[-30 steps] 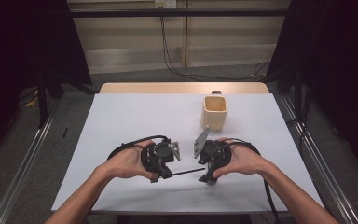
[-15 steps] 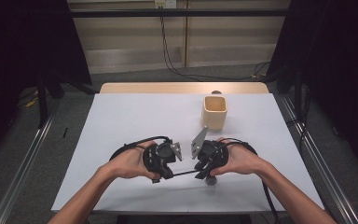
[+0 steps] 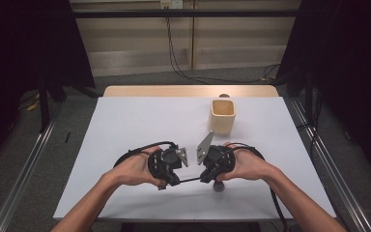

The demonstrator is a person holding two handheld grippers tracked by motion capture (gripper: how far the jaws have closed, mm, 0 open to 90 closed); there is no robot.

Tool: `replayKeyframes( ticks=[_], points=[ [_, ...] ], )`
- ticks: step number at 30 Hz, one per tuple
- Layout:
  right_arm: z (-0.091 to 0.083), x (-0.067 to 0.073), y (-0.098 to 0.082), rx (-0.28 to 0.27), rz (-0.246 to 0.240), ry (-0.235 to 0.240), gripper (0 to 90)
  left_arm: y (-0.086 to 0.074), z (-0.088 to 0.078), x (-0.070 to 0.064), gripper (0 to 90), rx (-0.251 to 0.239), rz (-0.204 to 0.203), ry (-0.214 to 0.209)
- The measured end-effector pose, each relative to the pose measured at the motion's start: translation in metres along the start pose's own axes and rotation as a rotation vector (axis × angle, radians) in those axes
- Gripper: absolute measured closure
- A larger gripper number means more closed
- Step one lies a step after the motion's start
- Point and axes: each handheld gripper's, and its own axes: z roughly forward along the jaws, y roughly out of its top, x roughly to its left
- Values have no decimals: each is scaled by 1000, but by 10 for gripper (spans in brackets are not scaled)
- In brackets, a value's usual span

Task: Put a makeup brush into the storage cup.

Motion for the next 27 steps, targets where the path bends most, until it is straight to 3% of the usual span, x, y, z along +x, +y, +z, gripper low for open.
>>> replayKeyframes(
  ticks=[7,8,10,16,18,19,27],
  points=[
    [2,-1,-2,-5,-22,13,851,-2,0,1,854,-19,-8,-8],
    [2,-1,-2,-4,-23,20,853,-2,-1,2,853,-9,-3,-27],
    [2,-2,-3,-5,-18,30,855,-3,-1,2,850,-29,-3,-2],
    [2,-4,-7,-26,-15,47,861,-6,-2,9,828,-56,-29,-24],
    [2,-4,-8,-18,-17,53,861,-6,-1,10,789,-70,-40,-32],
    [2,-4,-8,-16,-15,56,861,-6,-1,12,767,-65,-23,-29],
    [-1,-5,-14,-43,0,27,861,-10,-3,12,600,-153,-76,1]
  ],
)
